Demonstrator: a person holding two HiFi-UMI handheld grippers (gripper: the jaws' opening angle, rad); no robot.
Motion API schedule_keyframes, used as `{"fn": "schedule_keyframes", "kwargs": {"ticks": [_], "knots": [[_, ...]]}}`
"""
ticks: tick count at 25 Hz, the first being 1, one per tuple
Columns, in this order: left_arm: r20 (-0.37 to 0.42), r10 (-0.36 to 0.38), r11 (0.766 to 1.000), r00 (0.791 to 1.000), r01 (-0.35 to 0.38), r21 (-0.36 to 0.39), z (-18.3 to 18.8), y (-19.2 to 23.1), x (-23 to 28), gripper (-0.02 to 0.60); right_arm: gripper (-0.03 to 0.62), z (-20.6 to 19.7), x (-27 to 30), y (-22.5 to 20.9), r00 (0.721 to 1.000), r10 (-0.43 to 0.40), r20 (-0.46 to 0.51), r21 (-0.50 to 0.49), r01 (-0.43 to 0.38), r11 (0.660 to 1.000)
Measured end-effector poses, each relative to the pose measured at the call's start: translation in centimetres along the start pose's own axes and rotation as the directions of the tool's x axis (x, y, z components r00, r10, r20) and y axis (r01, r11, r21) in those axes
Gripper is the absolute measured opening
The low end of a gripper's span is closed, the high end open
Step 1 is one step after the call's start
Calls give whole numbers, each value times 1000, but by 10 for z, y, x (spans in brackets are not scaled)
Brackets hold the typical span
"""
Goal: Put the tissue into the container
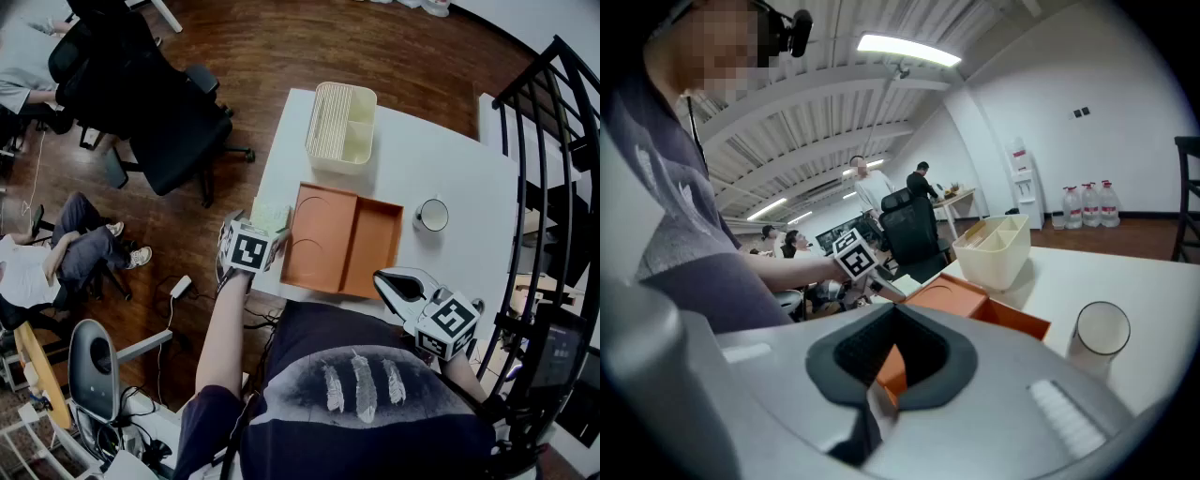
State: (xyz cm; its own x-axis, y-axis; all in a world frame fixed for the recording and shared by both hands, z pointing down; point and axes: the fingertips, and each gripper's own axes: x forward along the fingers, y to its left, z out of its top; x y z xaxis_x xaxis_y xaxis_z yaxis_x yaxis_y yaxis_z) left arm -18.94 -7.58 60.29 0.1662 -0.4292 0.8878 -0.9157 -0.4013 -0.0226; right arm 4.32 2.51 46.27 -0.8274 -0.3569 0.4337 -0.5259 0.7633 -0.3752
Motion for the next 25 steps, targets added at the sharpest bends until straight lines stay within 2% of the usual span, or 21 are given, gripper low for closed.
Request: {"fn": "schedule_keyframes", "kwargs": {"ticks": [7,11,19,25], "knots": [[4,-45,997,999,45,-55,-3,-8,3,485,3,-3,-4,-2,1000,2,-3,-1,-2,1000],[-29,14,1000,999,-14,-6,-8,0,3,483,3,-3,-4,-4,1000,0,-1,-3,0,1000],[-30,26,997,999,-24,76,-9,-16,2,477,4,-6,-7,-7,1000,-18,0,18,18,1000],[-63,-10,999,998,12,30,-17,-14,11,477,4,-7,-4,-5,1000,-10,-12,15,11,1000]]}}
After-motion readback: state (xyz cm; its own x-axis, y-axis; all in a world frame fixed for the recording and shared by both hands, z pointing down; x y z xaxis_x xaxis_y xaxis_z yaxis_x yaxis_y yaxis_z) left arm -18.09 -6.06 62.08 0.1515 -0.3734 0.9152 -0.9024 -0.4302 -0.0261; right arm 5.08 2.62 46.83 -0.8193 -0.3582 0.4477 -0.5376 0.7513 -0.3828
